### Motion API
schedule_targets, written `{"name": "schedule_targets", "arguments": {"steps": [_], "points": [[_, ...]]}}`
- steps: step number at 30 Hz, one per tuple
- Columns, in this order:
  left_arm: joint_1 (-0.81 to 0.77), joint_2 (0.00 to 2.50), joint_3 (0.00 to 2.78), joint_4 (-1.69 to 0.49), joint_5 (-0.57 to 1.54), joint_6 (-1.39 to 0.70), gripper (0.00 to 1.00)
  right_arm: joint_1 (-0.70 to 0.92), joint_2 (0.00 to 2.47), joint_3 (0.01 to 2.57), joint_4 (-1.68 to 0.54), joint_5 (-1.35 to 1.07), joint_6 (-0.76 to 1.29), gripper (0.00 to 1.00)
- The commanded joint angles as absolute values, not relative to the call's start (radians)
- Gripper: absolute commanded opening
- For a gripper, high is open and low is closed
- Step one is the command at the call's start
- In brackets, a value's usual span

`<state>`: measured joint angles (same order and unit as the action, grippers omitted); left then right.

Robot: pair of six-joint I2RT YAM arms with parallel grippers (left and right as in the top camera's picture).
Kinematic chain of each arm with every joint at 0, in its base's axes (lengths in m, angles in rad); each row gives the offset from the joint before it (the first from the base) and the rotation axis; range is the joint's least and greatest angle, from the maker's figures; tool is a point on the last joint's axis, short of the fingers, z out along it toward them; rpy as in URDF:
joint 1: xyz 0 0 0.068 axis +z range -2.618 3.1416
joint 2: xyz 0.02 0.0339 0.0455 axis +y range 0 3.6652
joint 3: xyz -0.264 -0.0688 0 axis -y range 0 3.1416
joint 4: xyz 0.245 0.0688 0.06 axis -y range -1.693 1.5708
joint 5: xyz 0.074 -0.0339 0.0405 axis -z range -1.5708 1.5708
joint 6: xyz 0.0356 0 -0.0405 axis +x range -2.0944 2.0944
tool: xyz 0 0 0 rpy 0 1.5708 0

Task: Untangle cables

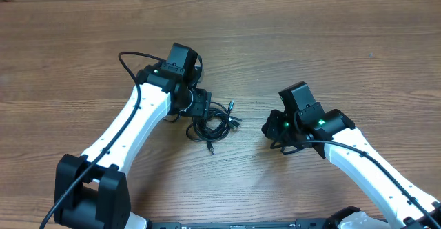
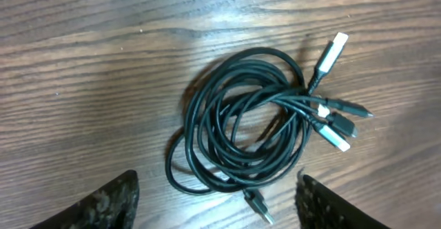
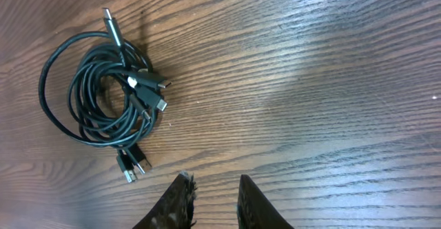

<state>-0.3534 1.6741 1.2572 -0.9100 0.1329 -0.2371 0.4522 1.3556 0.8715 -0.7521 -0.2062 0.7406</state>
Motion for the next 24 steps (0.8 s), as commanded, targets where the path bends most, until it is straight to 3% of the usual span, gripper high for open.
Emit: {"name": "schedule_targets", "arguments": {"steps": [1,9,13,18,24], "points": [[-0.352,1.678,1.223,-0.866,0.111,-0.258,0.75,0.448,1.353,0.883,-0.751,-0.212,0.731,0.20],[-0.352,1.782,1.191,-0.786,0.129,-0.199,0.72,0.448,1.353,0.883,-0.754,-0.212,0.731,0.20],[-0.352,1.875,1.191,-0.762,0.137,-0.194,0.61,0.448,1.353,0.883,-0.754,-0.212,0.731,0.20],[-0.352,1.955,1.191,-0.729,0.219,-0.157,0.57,0.448,1.353,0.883,-0.754,-0.212,0.731,0.21],[-0.352,1.967,1.193,-0.720,0.238,-0.157,0.09,0.448,1.353,0.883,-0.754,-0.212,0.731,0.21]]}}
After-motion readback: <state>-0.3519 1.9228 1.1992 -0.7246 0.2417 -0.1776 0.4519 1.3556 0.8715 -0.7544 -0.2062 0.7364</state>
